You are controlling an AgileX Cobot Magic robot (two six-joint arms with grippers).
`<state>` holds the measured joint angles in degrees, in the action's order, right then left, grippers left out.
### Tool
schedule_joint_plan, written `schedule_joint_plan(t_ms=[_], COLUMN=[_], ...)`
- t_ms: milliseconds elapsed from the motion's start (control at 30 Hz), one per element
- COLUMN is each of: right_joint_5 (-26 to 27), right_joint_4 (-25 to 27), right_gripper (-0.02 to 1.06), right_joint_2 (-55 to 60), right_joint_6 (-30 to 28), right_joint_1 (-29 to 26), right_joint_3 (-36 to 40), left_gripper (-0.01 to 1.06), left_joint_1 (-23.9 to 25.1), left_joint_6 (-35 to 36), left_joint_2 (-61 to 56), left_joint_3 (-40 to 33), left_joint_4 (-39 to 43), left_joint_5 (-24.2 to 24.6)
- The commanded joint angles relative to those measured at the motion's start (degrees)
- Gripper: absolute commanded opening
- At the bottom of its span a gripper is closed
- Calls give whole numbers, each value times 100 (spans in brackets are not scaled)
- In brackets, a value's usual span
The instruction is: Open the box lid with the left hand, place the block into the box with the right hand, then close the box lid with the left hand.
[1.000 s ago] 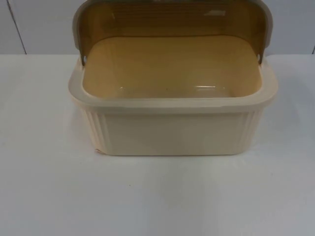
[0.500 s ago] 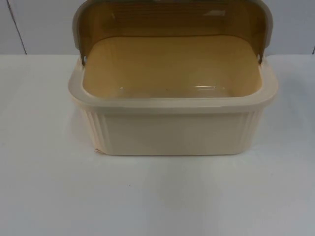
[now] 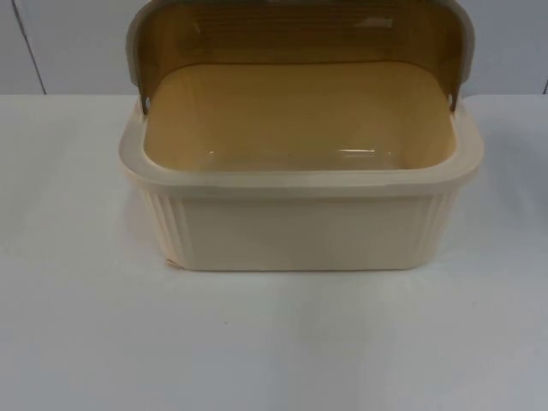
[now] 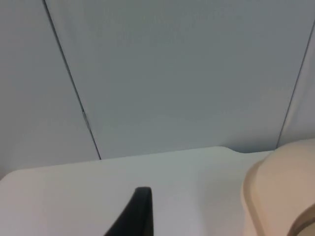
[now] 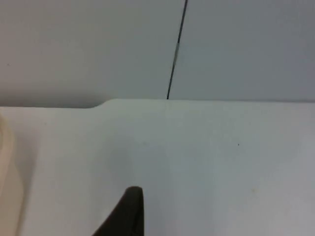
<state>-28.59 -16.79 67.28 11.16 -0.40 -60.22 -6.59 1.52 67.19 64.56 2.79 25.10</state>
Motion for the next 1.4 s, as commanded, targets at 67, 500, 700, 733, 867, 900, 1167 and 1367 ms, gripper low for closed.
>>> schedule_joint_plan(t_ms=[67,500,700,733,867,900,1167,1367], right_joint_5=[532,2526,2367,2367,2312,2312,1986,1938], right_joint_4=[266,89,45,45,69,69,69,69], right_gripper=[105,105,105,105,105,105,105,105], right_joint_2=[91,564,932,967,1370,1370,1954,2375], right_joint_6=[-170,-276,-341,-355,-354,-354,-880,-930], right_joint_1=[-460,-851,-878,-901,-1425,-1425,-1637,-1637], right_joint_3=[322,2379,2474,2474,2474,2474,2483,2483], left_gripper=[103,103,103,103,103,103,103,103], left_joint_1=[-40,-40,-40,-40,-40,-40,-40,-40], left_joint_6=[-1,-1,-1,-1,-1,-1,-1,-1], left_joint_2=[-42,-42,-42,-42,-42,-42,-42,-42], left_joint_3=[-26,-26,-26,-26,-26,-26,-26,-26], left_joint_4=[2,65,77,77,160,160,244,350], left_joint_5=[-10,5,5,5,116,116,116,156])
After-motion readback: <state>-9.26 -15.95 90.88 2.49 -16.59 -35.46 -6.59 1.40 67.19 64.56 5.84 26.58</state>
